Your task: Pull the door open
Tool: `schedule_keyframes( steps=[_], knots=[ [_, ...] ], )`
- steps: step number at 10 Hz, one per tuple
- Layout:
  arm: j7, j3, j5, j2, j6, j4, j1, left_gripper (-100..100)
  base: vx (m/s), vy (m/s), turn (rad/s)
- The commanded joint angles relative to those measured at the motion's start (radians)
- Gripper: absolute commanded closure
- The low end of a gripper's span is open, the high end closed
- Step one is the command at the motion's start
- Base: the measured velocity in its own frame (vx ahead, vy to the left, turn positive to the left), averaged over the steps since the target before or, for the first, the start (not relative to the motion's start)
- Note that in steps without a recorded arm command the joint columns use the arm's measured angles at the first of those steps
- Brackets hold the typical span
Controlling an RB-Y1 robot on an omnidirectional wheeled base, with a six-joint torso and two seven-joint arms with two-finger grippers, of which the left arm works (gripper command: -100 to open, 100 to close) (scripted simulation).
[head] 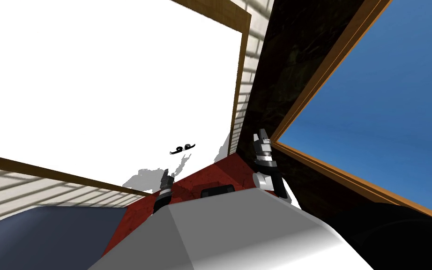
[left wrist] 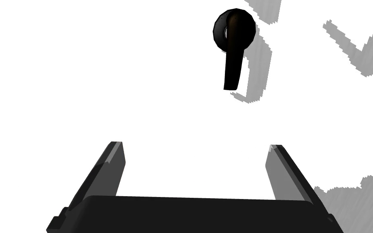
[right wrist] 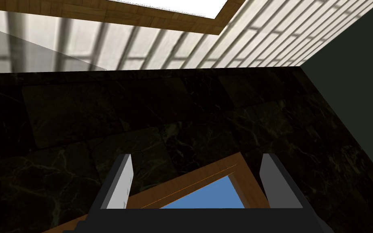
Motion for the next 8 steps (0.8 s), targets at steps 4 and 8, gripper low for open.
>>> schedule_keyframes(
  steps=[4, 8],
  knots=[
    [0.013, 0.019, 0.006, 0.011, -0.031, 0.095, -0.025, -100, 0.102, 0.012, -0.029],
    [0.024, 0.035, 0.01, 0.02, -0.056, 0.169, -0.041, -100, 0.129, 0.012, -0.028]
  ],
)
